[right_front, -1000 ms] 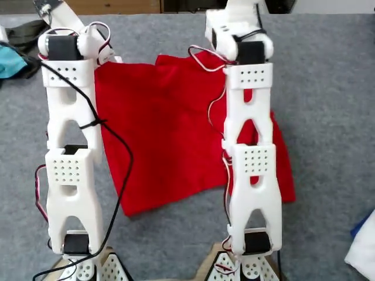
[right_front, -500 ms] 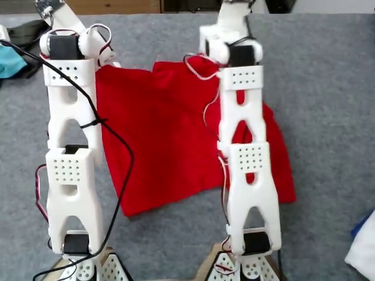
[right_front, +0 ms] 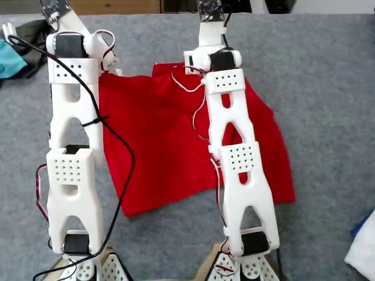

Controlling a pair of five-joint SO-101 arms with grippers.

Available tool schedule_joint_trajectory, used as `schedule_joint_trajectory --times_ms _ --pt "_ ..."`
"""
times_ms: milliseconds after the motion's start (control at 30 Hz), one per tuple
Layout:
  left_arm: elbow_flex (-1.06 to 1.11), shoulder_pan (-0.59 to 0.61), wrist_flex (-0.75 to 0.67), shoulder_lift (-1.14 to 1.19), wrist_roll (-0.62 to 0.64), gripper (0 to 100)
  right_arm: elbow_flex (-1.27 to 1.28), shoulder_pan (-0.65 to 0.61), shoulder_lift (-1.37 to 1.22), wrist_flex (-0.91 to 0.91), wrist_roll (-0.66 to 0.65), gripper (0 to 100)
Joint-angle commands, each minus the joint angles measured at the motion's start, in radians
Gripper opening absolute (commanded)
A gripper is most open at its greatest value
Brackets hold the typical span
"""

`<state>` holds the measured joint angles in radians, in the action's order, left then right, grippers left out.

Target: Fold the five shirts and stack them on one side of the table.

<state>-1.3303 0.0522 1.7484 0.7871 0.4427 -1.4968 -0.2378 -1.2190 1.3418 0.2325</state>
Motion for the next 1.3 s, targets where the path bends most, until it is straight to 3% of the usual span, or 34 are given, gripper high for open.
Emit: schedule_joint_trajectory --times_ms 0,300,433,533,733,1067,1267 --pt "0.009 0.009 0.011 -0.015 -0.003 2 0.010 0.024 0.012 0.009 -0.003 13.4" --pt "0.002 0.006 0.011 -0.015 -0.008 2 0.004 0.088 0.008 0.238 -0.003 13.5" --pt "0.002 0.009 0.011 -0.015 -0.008 2 0.002 0.082 0.013 0.245 -0.005 13.5" --pt "0.002 0.009 0.011 -0.015 -0.008 2 -0.016 0.074 0.016 0.218 -0.009 16.1" --pt "0.002 0.011 0.011 -0.015 -0.008 2 -0.090 0.071 0.012 0.206 -0.064 30.5" --pt "0.008 0.011 0.009 -0.015 -0.051 2 -0.005 0.051 -0.022 -0.106 -0.074 20.9" --pt "0.008 0.011 0.009 -0.013 -0.051 2 0.027 0.018 -0.033 -0.138 -0.092 20.9"
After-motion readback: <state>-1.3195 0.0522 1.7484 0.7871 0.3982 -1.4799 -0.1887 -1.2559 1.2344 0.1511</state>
